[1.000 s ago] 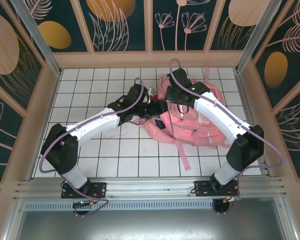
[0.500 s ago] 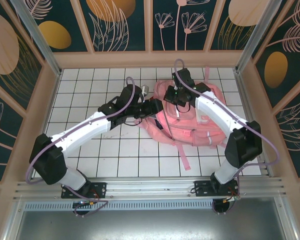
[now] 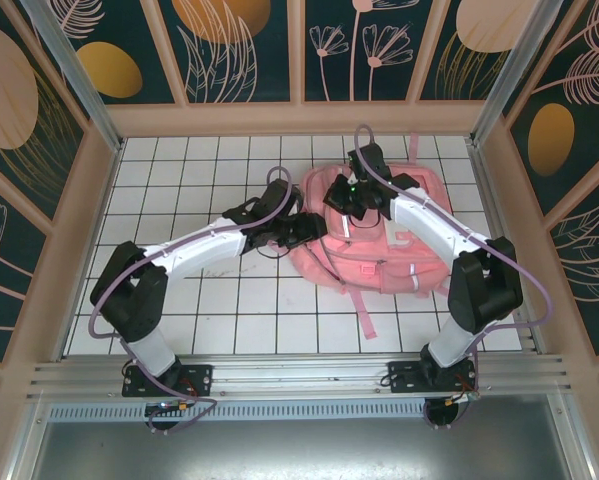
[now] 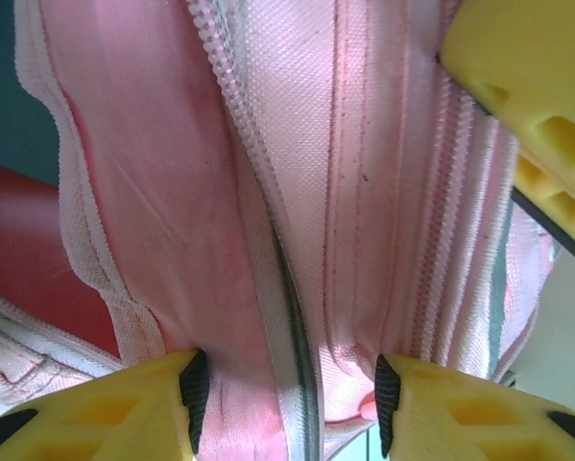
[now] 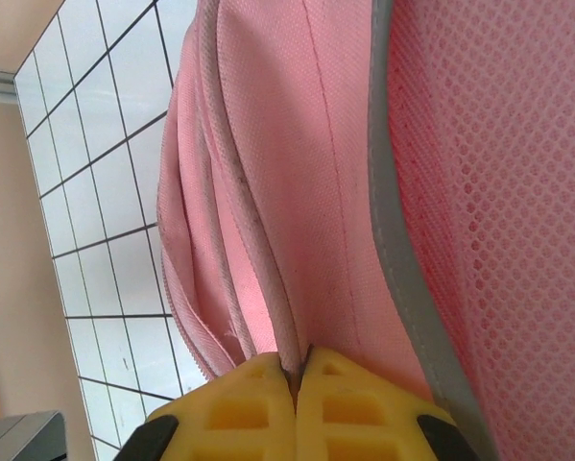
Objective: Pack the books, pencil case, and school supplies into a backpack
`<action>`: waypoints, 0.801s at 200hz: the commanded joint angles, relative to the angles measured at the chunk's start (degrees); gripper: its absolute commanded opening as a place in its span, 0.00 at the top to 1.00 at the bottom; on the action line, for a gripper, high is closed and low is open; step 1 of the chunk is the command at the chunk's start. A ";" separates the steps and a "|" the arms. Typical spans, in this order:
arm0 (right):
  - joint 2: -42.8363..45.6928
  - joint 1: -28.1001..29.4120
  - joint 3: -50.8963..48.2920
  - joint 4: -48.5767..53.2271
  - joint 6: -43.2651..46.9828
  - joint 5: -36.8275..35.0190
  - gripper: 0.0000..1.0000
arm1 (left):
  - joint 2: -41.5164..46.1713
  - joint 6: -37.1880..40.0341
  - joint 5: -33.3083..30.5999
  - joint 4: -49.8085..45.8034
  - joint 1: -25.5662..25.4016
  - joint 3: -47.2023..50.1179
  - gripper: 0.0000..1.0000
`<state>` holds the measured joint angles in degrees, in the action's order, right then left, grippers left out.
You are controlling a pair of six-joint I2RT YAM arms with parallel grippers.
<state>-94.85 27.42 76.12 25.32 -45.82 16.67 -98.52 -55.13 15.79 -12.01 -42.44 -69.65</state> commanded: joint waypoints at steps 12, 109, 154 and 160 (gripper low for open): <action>2.35 0.66 0.14 -6.42 -2.55 5.13 1.00 | -3.51 1.26 -0.10 -0.15 -0.17 -2.45 0.52; 5.90 -5.29 -0.61 -6.22 -2.17 7.09 1.00 | 4.48 2.00 -2.24 9.35 0.06 6.95 1.00; 7.74 -9.64 1.01 -7.12 -3.84 11.20 1.00 | 11.93 -1.84 -2.26 29.45 0.07 20.68 1.00; 8.06 -10.00 1.37 -6.97 -4.00 11.59 1.00 | 12.03 -1.82 -2.66 30.19 0.00 21.21 1.00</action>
<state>-90.19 21.28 75.05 24.64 -47.64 27.88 -88.71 -55.53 13.91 11.99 -42.54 -53.36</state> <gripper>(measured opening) 0.051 0.064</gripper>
